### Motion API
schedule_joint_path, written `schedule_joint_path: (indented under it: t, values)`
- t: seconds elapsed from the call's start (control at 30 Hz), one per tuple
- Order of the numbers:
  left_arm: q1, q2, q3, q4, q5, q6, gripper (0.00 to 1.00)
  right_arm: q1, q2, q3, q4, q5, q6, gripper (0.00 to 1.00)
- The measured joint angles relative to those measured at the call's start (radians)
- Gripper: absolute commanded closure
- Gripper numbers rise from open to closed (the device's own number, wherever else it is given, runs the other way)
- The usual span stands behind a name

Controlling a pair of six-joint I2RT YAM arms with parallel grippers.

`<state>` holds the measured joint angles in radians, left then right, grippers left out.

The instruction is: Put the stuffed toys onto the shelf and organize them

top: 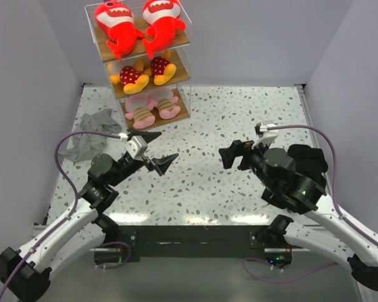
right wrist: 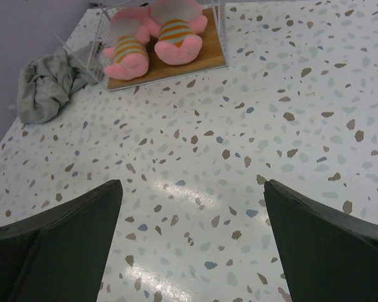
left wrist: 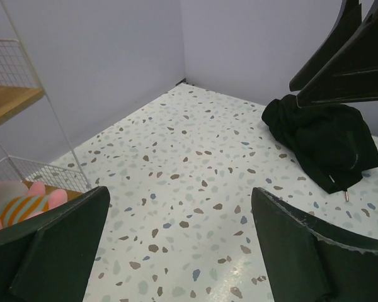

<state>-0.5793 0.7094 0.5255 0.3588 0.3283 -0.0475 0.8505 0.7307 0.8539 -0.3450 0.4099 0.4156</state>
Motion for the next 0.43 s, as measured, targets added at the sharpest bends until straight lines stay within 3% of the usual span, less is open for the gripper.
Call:
schedule_joint_path:
  t: [0.43]
  values:
    - [0.000, -0.014, 0.003, -0.013, -0.022, -0.001, 0.00, 0.000, -0.069, 0.000, 0.009, 0.015, -0.019, 0.01]
